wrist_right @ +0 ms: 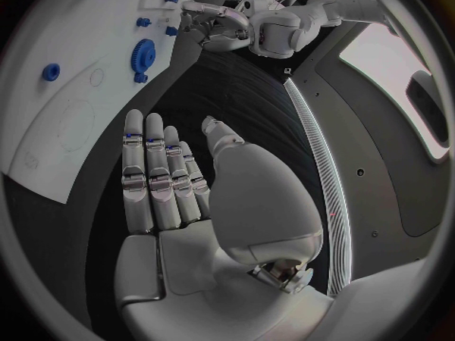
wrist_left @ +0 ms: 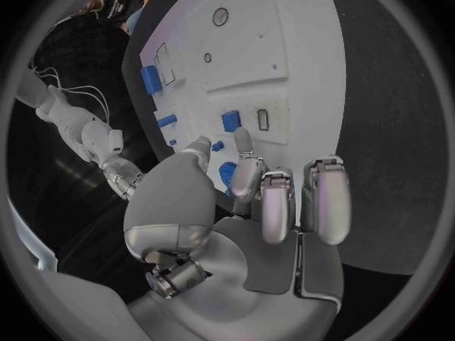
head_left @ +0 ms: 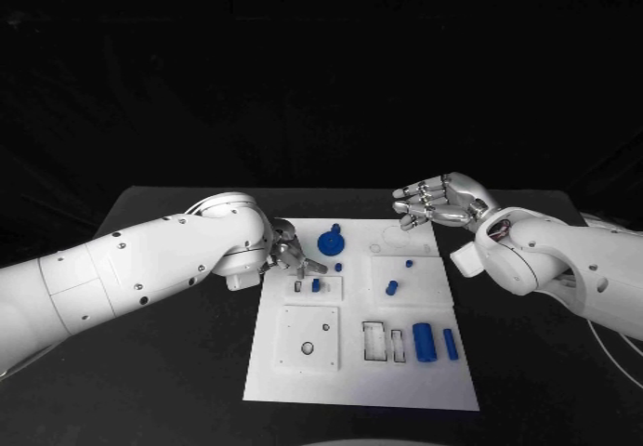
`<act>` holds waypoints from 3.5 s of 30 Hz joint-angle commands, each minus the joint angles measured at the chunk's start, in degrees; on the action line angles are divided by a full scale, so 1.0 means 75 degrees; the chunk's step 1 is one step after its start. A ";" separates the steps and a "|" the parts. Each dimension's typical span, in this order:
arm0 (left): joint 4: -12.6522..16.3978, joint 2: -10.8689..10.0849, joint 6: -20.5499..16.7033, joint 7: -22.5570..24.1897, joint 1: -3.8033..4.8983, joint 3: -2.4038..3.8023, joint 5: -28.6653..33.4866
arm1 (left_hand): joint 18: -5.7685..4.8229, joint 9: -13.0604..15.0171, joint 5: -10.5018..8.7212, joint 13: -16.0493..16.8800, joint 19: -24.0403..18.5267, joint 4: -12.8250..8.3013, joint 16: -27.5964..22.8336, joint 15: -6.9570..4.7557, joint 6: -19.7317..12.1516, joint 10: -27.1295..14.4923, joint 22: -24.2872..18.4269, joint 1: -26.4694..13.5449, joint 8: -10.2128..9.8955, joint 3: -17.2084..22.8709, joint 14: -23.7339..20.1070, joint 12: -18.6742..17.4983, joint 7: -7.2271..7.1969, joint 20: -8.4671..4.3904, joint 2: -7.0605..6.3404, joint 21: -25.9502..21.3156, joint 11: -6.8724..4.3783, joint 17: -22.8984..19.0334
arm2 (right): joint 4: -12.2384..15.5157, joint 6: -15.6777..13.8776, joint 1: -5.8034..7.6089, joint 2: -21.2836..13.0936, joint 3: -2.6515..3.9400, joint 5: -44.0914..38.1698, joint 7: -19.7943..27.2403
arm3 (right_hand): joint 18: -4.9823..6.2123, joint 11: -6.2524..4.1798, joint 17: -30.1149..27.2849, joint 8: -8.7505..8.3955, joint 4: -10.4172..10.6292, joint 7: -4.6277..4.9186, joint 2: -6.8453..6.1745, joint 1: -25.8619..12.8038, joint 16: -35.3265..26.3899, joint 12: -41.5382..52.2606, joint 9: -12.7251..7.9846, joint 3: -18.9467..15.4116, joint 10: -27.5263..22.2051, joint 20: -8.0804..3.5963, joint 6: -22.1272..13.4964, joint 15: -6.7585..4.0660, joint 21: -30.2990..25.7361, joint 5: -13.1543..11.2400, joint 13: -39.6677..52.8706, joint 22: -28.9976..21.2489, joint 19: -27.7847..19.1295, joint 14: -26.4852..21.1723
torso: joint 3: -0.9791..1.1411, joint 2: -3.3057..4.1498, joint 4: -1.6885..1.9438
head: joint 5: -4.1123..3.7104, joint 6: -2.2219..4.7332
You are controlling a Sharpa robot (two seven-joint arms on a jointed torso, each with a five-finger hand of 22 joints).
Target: Assemble the parts on the task board
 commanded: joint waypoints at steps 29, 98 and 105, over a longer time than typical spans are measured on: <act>-0.2319 0.0839 0.0548 -0.0227 0.0440 -0.0105 -0.0437 | -0.0023 -0.0436 0.0086 -0.0317 0.0300 0.0006 0.0023 0.0176 -0.0361 -0.0335 0.0489 0.0724 -0.0480 -0.0715 0.0792 -0.0184 0.0252 0.0172 0.0282 -0.0150 0.0230 0.2011 | -0.0140 0.0145 -0.0074 0.0161 0.0000 -0.0058 0.0087 | 0.0111 0.0027 -0.0018 0.0030 -0.0022 -0.0003 0.0004 -0.0046 -0.0033 0.0029 0.0005 -0.0026 -0.0050 0.0024 -0.0047 0.0025 -0.0048 0.0007 -0.0015 -0.0009 0.0053 0.0024 | -0.0025 0.0039 -0.0007 | 0.0117 0.0092; -0.2321 0.0999 0.0433 0.0245 0.0401 -0.0285 0.0068 | -0.0029 -0.0723 -0.0460 -0.0213 0.0323 -0.1006 0.0023 0.0071 -0.0234 -0.0161 0.0543 0.3024 -0.0492 0.1854 0.0792 -0.0126 0.0136 0.0072 0.0837 -0.0183 0.0105 0.2011 | -0.0218 0.0229 -0.0087 0.0279 0.0000 -0.0045 0.0090 | 0.0111 0.0027 -0.0018 0.0030 -0.0022 -0.0003 0.0004 -0.0046 -0.0033 0.0029 0.0005 -0.0026 -0.0050 0.0024 -0.0047 0.0025 -0.0048 0.0007 -0.0015 -0.0009 0.0053 0.0024 | -0.0012 0.0021 -0.0001 | 0.0105 0.0027; -0.1726 0.0653 0.0071 0.0162 0.0401 -0.0280 0.0297 | -0.0028 -0.0641 -0.0472 -0.0176 0.0326 -0.0991 0.0023 0.0068 -0.0234 -0.0124 0.0549 0.2870 -0.0394 0.2138 0.0792 -0.0093 0.0121 0.0062 0.0710 -0.0186 0.0096 0.2011 | -0.0245 0.0248 -0.0094 0.0295 0.0000 -0.0044 0.0089 | 0.0111 0.0027 -0.0018 0.0030 -0.0022 -0.0003 0.0004 -0.0046 -0.0033 0.0029 0.0005 -0.0026 -0.0050 0.0024 -0.0047 0.0025 -0.0048 0.0007 -0.0015 -0.0009 0.0053 0.0024 | -0.0004 0.0011 0.0004 | 0.0092 0.0031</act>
